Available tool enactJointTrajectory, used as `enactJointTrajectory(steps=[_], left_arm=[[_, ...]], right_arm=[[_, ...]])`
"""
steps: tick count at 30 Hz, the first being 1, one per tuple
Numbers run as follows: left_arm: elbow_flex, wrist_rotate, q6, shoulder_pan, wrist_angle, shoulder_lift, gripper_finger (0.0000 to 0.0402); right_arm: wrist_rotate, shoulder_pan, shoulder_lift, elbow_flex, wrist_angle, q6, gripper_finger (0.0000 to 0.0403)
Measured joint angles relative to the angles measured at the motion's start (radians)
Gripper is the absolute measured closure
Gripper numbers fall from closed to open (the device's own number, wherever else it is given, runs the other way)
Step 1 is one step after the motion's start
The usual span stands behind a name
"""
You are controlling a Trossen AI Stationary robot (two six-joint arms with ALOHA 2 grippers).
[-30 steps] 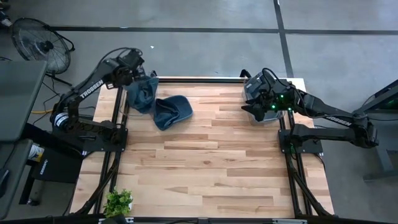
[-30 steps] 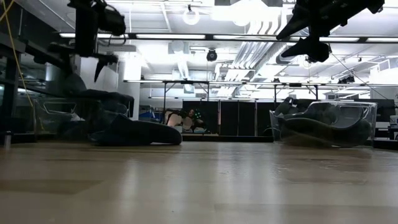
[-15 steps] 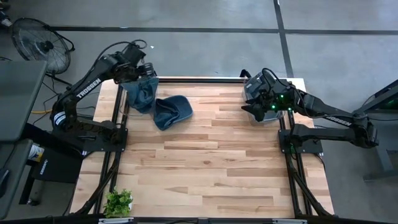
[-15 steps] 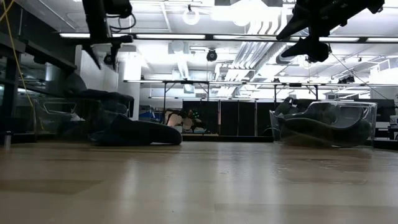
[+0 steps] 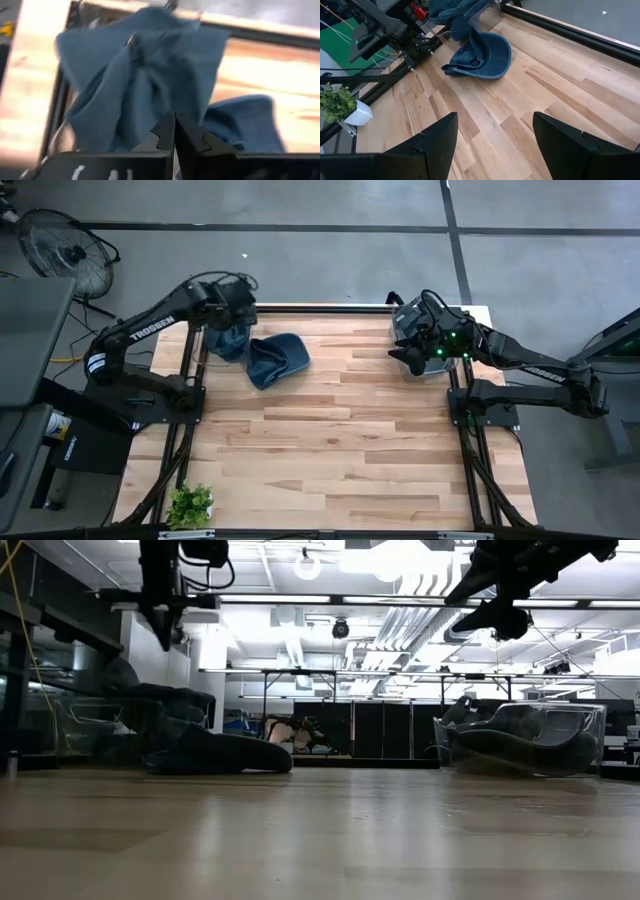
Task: Pick & Place hat
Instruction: Put the right blue cap into the left transparent bin
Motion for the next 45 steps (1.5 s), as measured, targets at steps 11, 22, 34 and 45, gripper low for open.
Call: enactJointTrajectory(steps=[11,22,34,45], left_arm=[[-0.001,-0.022,-0.213,-0.065,-0.159,0.119,0.0401],[-0.036,-0.094,-0.33,0.001,-0.238,0.213,0.0401],[-0.097,-0.127,-0.283,0.173,-0.162,0.215,0.0401],[-0.098,-0.107,-0.138,0.251,-0.012,0.315,0.0401]], right_arm=[[0.0,0.0,0.0,0.0,0.0,-0.021,0.0151],[-0.01,0.0,0.0,0.0,0.0,-0.019,0.0151],[-0.015,0.0,0.0,0.0,-0.005,-0.009,0.0151],[-0.011,0.0,0.0,0.0,-0.046,0.006,0.0151]])
